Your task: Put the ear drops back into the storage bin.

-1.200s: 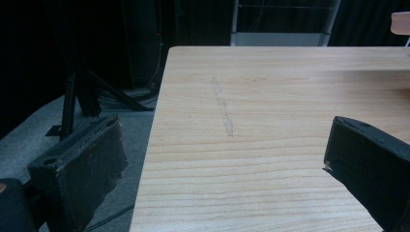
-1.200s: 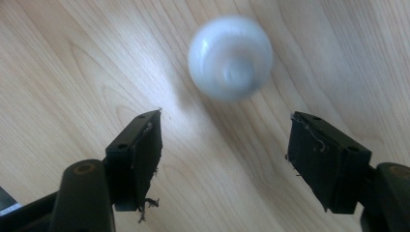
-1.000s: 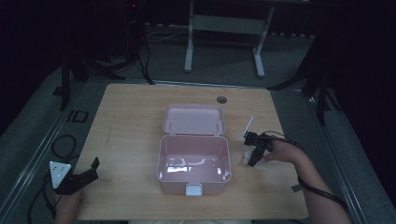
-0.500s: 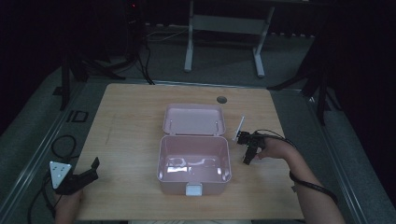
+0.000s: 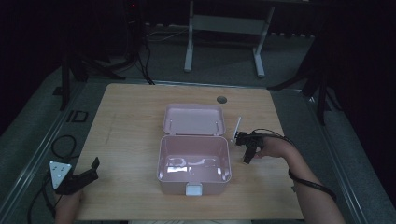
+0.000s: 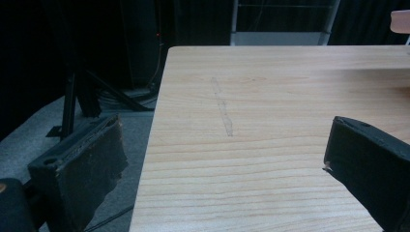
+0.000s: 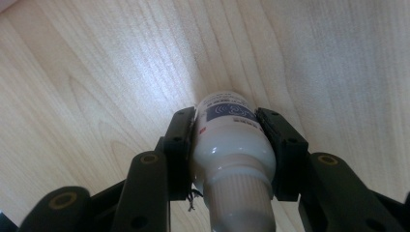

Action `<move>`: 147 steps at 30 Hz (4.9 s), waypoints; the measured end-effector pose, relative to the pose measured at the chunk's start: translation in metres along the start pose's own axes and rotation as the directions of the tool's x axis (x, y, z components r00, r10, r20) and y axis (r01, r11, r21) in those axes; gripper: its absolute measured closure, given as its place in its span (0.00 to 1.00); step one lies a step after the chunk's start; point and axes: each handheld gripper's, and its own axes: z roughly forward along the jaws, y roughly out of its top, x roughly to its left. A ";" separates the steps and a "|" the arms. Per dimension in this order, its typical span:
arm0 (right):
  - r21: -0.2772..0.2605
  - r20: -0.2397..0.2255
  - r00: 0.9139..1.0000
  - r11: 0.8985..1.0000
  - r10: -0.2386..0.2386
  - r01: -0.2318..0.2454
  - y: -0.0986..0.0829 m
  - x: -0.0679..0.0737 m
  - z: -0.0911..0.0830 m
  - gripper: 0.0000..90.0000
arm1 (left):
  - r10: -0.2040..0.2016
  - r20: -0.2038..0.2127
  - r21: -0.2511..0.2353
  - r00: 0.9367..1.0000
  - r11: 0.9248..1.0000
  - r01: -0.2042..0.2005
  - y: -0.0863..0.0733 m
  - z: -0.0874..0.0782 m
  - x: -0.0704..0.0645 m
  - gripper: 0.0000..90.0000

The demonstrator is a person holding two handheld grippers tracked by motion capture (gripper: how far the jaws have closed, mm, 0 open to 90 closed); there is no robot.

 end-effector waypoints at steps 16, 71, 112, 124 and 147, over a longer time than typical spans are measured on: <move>0.006 0.031 0.969 0.969 -0.247 0.247 -0.013 0.019 -0.013 0.66 | 0.001 0.000 -0.001 1.000 1.000 -0.001 0.000 0.000 0.000 0.02; 0.017 0.056 0.910 0.911 -0.412 0.412 -0.011 0.086 -0.084 0.66 | 0.006 -0.002 0.006 1.000 1.000 -0.005 0.000 0.000 0.000 0.02; -0.053 0.131 0.873 0.876 -0.470 0.479 0.044 0.115 -0.148 0.66 | 0.004 0.002 0.006 1.000 1.000 -0.004 0.000 0.000 0.000 0.02; -0.038 0.106 0.846 0.848 -0.523 0.529 0.066 0.125 -0.137 0.66 | 0.000 0.004 0.003 1.000 1.000 0.000 0.000 0.000 0.000 0.02; 0.017 0.038 0.832 0.833 -0.553 0.553 0.082 0.128 -0.085 0.66 | -0.001 0.006 0.004 1.000 1.000 0.001 0.000 0.000 0.000 0.02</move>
